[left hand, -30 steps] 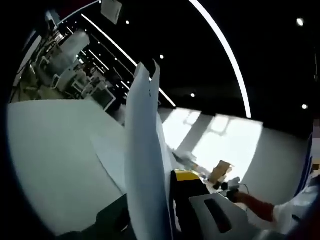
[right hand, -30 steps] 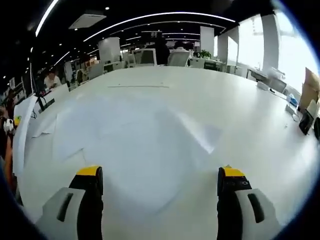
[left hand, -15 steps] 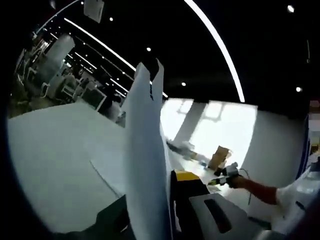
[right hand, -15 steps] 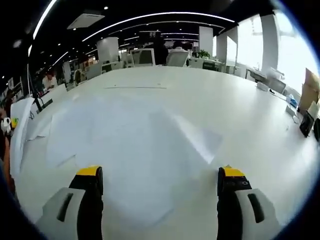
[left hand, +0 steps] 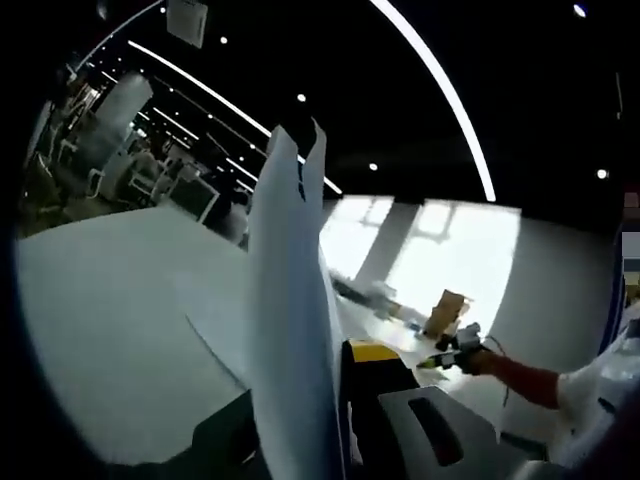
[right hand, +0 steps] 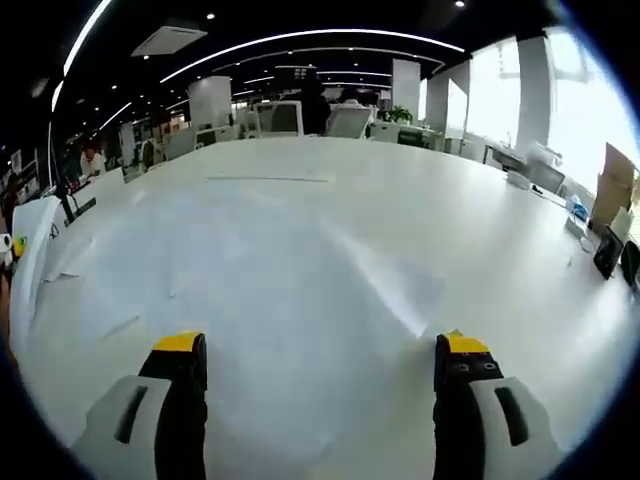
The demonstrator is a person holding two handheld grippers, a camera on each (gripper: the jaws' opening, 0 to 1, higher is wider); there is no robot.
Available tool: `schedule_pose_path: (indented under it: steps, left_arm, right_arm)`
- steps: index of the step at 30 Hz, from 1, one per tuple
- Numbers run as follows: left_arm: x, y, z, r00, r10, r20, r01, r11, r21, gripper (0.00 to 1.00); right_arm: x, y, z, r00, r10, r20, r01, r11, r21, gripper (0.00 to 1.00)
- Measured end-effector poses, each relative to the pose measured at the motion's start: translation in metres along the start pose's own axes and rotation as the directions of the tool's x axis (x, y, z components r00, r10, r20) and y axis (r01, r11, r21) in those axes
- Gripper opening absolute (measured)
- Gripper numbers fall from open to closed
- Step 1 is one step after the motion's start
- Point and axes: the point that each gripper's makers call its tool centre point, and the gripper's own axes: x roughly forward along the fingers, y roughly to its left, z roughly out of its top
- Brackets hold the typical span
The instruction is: Organize the stack of printing papers by aligning and flattening the scattered papers on the table
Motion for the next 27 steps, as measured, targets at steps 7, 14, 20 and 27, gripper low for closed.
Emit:
schedule_pose_path:
  steps: [7,14,20,27]
  left_arm:
    - [-0.001,-0.001,0.001,1.0,-0.005,0.013,0.005,1.0,0.001,0.06]
    - [-0.001,0.001,0.003,1.0,-0.006,0.019,0.006,1.0,0.003,0.06]
    - [-0.002,0.002,0.004,1.0,-0.008,0.025,0.008,1.0,0.003,0.06]
    - [-0.003,0.001,0.005,0.999,-0.013,0.034,0.013,1.0,0.003,0.06]
  right_arm:
    - [0.003,0.004,0.004,0.999,0.012,0.033,-0.012,1.0,-0.003,0.77]
    - [0.005,0.004,0.009,0.998,0.011,0.068,-0.011,1.0,0.0,0.58]
    - [-0.005,0.003,0.005,0.996,0.003,0.093,-0.005,1.0,0.016,0.48]
    - [-0.013,-0.002,0.002,0.991,-0.014,0.134,0.009,0.999,0.039,0.28]
